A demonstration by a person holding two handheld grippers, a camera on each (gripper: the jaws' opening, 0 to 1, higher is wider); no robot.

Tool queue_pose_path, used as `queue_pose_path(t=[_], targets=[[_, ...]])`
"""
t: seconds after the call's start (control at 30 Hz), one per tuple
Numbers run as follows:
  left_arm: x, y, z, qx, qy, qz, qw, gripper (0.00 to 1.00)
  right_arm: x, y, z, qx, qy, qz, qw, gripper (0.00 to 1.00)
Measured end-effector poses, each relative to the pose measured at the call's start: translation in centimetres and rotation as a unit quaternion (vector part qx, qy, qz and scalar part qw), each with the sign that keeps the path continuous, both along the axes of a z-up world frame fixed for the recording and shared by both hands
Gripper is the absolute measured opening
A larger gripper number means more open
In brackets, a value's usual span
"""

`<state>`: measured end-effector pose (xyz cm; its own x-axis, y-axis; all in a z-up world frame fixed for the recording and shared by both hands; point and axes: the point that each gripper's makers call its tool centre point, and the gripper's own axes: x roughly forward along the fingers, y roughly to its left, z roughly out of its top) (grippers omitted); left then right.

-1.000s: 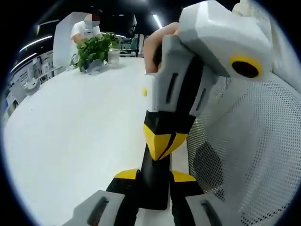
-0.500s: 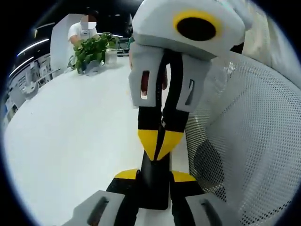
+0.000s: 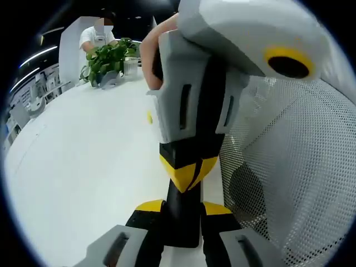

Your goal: Press the specified remote control buttons in sequence, fully releasing each button before pressing the next.

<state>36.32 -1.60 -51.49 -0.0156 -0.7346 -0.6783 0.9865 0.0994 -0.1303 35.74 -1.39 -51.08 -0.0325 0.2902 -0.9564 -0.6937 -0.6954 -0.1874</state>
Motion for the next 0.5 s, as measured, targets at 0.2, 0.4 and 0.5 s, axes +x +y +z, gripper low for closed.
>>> queue_pose_path(t=[0.2,0.4,0.5], targets=[[0.0,0.02,-0.03,0.0,0.0,0.0,1.0,0.25,-0.12,-0.03,-0.09,-0.012,-0.029,0.094,0.995,0.0],[-0.08,-0.01,0.03,0.001,0.0,-0.001,1.0,0.25,-0.37,-0.03,-0.16,-0.036,-0.063,0.21,0.975,0.0],[-0.1,0.02,0.03,0.003,-0.003,-0.004,1.0,0.25,-0.4,-0.09,-0.22,-0.044,-0.079,0.256,0.9623,0.0]])
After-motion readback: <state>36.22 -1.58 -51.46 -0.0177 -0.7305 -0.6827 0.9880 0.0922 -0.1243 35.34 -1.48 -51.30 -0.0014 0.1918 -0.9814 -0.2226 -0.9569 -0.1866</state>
